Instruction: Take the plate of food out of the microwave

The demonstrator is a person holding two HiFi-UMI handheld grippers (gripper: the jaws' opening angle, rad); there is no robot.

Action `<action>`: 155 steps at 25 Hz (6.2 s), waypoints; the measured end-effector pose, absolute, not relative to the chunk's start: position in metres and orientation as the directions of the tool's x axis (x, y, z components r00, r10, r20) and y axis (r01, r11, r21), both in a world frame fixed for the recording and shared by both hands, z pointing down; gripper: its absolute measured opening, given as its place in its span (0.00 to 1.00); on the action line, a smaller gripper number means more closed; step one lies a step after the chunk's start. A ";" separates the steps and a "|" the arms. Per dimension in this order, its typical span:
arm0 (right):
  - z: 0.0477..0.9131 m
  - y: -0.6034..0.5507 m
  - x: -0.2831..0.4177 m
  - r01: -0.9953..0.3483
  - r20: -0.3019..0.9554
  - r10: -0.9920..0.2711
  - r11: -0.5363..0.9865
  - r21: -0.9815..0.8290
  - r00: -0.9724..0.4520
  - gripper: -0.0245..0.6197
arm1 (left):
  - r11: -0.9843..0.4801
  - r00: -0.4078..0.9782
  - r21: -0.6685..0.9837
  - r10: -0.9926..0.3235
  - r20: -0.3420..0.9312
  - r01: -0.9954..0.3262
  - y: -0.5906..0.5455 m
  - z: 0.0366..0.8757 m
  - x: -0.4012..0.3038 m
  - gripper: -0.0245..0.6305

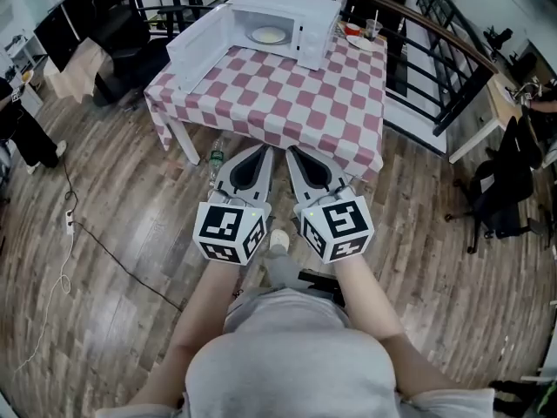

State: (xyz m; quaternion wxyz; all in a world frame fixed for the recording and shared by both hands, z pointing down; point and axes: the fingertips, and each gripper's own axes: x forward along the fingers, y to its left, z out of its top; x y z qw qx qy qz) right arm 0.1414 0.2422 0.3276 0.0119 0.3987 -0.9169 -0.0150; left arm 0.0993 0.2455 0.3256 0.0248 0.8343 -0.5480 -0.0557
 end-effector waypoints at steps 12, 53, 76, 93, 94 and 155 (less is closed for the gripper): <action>0.340 0.194 0.127 -0.720 0.021 -0.720 0.694 0.018 -0.694 0.08 | -0.390 0.385 0.106 -0.921 -0.063 -0.915 0.194 0.332 0.088 0.04; 0.354 -0.063 0.061 -0.749 0.082 -0.745 0.662 -0.026 -0.662 0.08 | -0.410 0.418 0.150 -0.908 0.024 -0.900 -0.067 0.348 0.013 0.04; 0.365 -0.123 0.052 -0.759 0.098 -0.753 0.651 -0.035 -0.650 0.08 | -0.391 0.400 0.159 -0.916 0.029 -0.906 -0.129 0.355 -0.012 0.04; 0.364 -0.199 0.006 -0.813 0.080 -0.809 0.579 -0.062 -0.582 0.08 | -0.513 0.522 0.136 -0.851 0.048 -0.848 -0.217 0.358 -0.047 0.04; 0.364 -0.204 0.002 -0.810 0.076 -0.806 0.583 -0.066 -0.587 0.08 | -0.519 0.529 0.137 -0.847 0.049 -0.844 -0.222 0.358 -0.049 0.04; 0.507 -0.417 0.007 -0.629 0.338 -0.906 -0.111 -0.770 -0.254 0.45 | -0.585 0.623 0.224 -0.762 0.178 -0.780 -0.367 0.428 -0.082 0.04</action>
